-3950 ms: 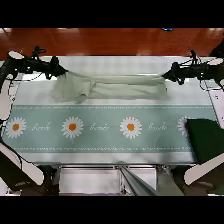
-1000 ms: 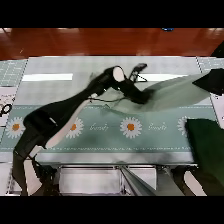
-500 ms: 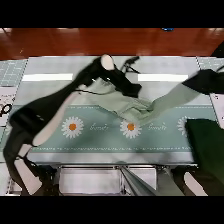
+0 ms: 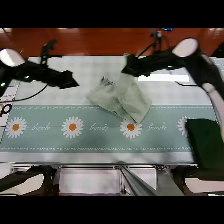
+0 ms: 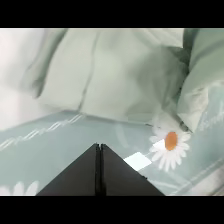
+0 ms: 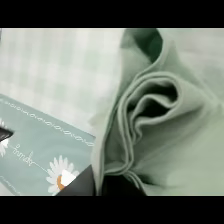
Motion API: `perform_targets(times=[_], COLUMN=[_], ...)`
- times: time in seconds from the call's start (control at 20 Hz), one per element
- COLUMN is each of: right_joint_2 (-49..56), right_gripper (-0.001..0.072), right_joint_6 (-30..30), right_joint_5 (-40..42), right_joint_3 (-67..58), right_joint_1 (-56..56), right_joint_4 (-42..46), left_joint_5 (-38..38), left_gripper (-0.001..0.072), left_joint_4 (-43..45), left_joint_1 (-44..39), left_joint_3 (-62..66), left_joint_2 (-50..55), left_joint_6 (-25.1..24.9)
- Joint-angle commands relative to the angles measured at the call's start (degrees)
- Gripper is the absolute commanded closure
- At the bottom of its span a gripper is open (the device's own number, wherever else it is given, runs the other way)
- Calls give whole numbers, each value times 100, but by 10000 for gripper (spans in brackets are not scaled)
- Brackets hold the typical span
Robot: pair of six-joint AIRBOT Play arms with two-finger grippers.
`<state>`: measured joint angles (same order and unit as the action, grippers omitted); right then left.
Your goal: Fold the shirts.
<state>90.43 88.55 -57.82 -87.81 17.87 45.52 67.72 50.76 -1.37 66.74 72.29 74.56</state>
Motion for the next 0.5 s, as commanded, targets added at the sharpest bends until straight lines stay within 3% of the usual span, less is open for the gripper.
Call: perform_targets(times=[0.0, 0.1, 0.15, 0.25, 0.45], right_joint_2=[1390, 1843, 2000, 2083, 1637], right_gripper=[689, 688, 640, 292, 296], right_joint_6=[-4, 28, 37, 28, -26], right_joint_5=[103, 103, 101, 103, -1069], right_joint_3=[-927, -1235, -1335, -1342, -1342], right_joint_1=[485, 605, 647, 699, 236], right_joint_4=[-422, -511, -634, -785, -798], left_joint_5=[-216, -221, -221, -374, -896], left_gripper=[691, 691, 691, 691, 691], left_joint_4=[22, 22, 17, 20, 20], left_joint_1=[763, 813, 802, 750, 997], left_joint_3=[-1156, -1364, -1414, -1478, -1309], left_joint_2=[-1043, -1163, -1154, -1137, -1132], left_joint_6=[-66, -66, -63, -63, -13])
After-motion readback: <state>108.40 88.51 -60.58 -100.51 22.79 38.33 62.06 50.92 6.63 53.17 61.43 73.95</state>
